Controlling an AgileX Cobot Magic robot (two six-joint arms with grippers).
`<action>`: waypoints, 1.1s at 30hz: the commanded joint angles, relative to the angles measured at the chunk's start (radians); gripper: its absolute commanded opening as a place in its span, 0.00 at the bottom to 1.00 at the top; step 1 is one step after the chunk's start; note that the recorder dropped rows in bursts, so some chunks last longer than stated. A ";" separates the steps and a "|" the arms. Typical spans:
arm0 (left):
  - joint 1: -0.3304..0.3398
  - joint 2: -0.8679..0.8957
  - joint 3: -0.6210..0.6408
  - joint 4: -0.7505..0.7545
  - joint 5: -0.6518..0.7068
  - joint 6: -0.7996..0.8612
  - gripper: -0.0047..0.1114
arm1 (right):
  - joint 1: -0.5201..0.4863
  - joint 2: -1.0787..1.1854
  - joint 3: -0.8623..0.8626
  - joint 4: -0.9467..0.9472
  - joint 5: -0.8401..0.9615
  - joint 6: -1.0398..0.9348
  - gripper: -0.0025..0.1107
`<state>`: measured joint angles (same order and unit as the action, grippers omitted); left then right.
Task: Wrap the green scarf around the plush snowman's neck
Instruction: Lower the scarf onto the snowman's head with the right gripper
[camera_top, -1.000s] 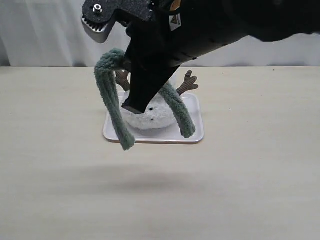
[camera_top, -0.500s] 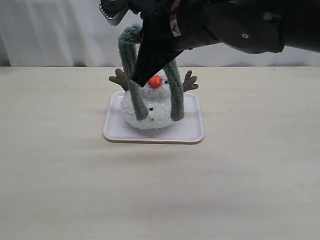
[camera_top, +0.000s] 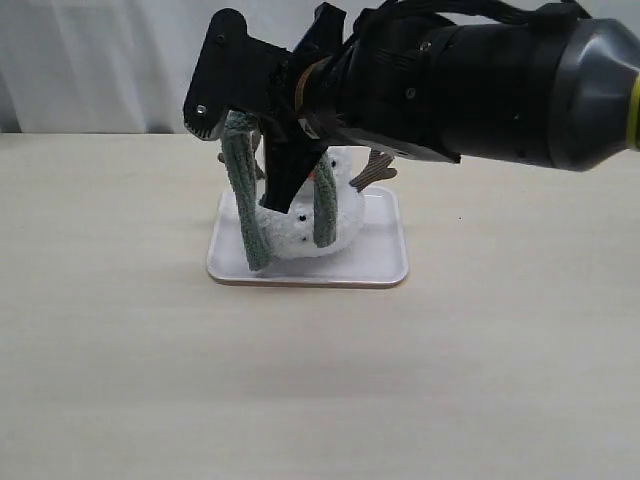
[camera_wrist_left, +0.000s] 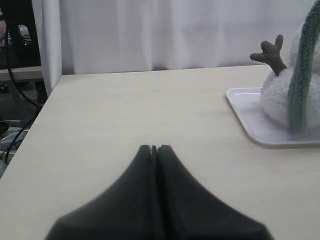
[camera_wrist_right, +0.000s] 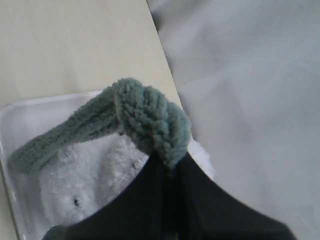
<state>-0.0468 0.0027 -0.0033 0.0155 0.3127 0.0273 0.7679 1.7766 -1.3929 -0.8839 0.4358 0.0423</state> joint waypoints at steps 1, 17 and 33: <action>-0.001 -0.003 0.003 -0.001 -0.008 -0.002 0.04 | -0.066 0.022 0.000 -0.046 -0.062 0.007 0.06; -0.001 -0.003 0.003 -0.001 -0.008 -0.002 0.04 | -0.267 0.087 0.000 -0.032 -0.417 0.085 0.06; -0.001 -0.003 0.003 -0.001 -0.008 -0.002 0.04 | -0.295 0.183 -0.039 -0.021 -0.436 0.066 0.06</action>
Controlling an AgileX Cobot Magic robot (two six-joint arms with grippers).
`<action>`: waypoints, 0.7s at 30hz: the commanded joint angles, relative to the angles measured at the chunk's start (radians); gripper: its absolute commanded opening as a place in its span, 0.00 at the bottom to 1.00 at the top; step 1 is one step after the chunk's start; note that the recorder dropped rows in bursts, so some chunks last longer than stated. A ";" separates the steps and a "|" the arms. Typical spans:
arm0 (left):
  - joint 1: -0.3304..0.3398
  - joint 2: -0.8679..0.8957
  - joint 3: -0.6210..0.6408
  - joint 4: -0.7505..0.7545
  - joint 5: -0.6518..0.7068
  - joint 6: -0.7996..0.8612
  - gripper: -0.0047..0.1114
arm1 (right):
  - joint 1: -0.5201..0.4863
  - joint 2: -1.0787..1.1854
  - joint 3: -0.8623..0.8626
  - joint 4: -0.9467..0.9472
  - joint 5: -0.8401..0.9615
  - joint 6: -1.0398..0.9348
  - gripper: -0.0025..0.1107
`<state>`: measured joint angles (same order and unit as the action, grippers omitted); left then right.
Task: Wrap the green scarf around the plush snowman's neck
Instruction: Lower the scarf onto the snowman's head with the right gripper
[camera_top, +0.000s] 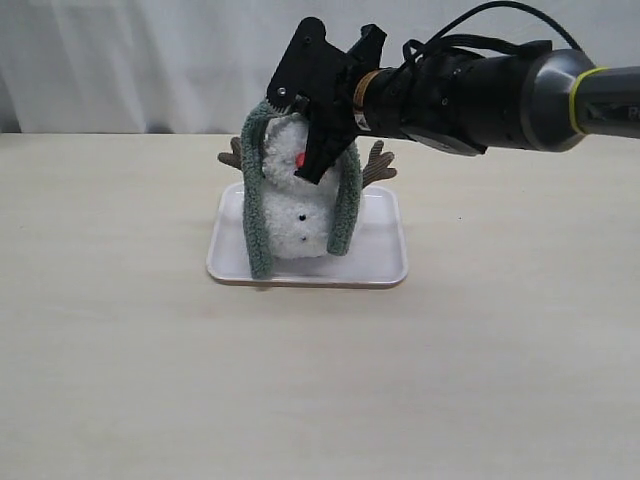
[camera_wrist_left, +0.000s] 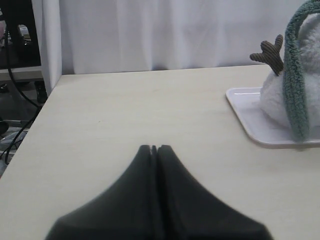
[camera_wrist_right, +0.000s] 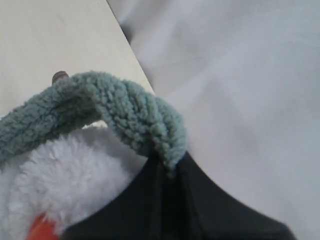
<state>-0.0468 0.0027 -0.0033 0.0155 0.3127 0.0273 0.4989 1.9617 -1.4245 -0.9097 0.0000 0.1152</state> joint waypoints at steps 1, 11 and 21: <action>-0.001 -0.003 0.003 -0.001 -0.008 -0.002 0.04 | -0.031 -0.002 -0.007 0.004 0.009 -0.007 0.06; -0.001 -0.003 0.003 -0.001 -0.008 -0.002 0.04 | -0.048 -0.002 -0.007 0.013 0.029 0.002 0.06; -0.001 -0.003 0.003 -0.001 -0.008 -0.002 0.04 | -0.044 -0.002 -0.007 0.118 -0.018 0.002 0.11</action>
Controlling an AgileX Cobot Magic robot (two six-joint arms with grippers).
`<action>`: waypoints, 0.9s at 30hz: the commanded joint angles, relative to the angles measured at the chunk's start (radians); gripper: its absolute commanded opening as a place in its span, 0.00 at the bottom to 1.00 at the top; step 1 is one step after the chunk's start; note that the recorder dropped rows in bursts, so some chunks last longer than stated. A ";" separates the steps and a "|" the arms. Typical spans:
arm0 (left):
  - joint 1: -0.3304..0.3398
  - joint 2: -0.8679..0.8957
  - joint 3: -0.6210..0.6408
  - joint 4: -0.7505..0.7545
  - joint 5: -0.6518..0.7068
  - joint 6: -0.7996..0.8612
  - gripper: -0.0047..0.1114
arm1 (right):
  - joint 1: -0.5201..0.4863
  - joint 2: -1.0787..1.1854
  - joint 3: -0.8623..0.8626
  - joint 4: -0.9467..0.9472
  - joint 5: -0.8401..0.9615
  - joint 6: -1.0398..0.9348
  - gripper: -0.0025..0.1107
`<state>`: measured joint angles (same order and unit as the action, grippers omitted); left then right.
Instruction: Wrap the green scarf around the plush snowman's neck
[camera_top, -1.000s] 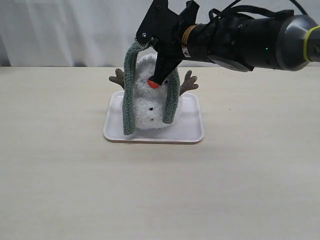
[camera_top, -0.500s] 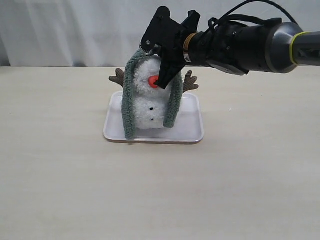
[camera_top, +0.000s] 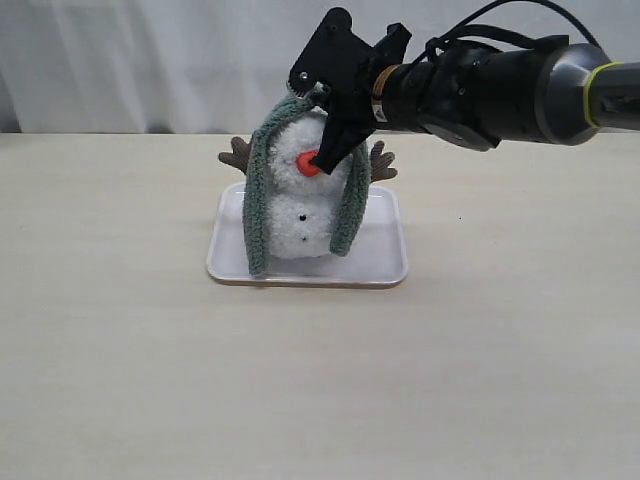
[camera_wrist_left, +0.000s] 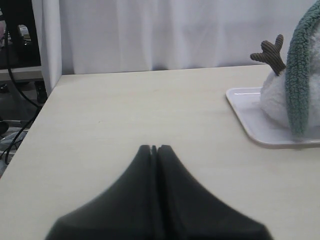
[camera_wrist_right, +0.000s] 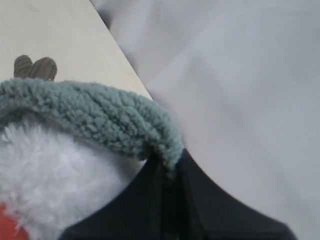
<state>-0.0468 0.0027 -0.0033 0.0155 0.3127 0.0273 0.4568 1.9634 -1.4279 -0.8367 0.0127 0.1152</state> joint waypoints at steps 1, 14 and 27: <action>-0.001 -0.003 0.003 -0.001 -0.008 -0.002 0.04 | -0.002 -0.004 -0.004 0.045 -0.030 0.002 0.14; -0.001 -0.003 0.003 -0.001 -0.008 -0.002 0.04 | -0.002 -0.008 -0.004 0.260 0.148 0.014 0.47; -0.001 -0.003 0.003 -0.001 -0.008 -0.002 0.04 | -0.002 -0.106 -0.004 0.464 0.293 0.012 0.47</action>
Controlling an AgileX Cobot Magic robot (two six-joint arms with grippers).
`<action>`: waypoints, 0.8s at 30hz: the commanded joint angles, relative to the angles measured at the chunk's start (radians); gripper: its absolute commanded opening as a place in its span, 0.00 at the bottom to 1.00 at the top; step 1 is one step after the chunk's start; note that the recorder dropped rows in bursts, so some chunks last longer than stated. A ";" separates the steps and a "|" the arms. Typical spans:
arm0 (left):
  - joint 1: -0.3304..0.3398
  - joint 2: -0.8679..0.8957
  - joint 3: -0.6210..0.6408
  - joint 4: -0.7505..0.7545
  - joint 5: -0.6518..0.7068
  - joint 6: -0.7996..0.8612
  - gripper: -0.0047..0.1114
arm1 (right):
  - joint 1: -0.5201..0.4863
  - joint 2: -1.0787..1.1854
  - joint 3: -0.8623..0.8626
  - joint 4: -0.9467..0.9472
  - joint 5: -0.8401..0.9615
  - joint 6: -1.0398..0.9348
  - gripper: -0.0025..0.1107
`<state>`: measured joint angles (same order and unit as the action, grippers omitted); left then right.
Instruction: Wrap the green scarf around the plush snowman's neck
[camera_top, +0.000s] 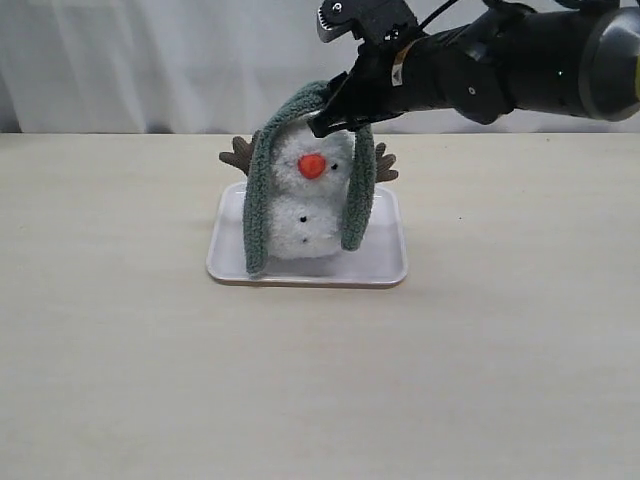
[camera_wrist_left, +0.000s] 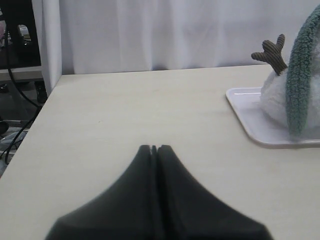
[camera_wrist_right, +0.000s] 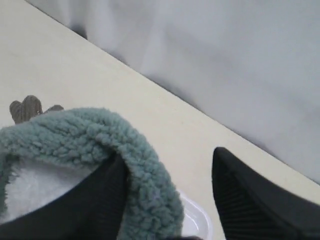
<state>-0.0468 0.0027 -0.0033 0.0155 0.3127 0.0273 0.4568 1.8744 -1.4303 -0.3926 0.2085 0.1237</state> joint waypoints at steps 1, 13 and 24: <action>-0.001 -0.003 0.003 -0.001 -0.008 -0.002 0.04 | -0.002 -0.017 -0.001 0.020 0.110 0.003 0.47; -0.001 -0.003 0.003 -0.001 -0.008 -0.002 0.04 | 0.000 -0.017 -0.001 0.176 -0.008 -0.005 0.41; -0.001 -0.003 0.003 -0.001 -0.008 -0.002 0.04 | 0.049 -0.017 -0.076 0.195 0.207 -0.154 0.06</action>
<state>-0.0468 0.0027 -0.0033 0.0155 0.3127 0.0273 0.4849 1.8657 -1.4598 -0.2128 0.3397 0.0000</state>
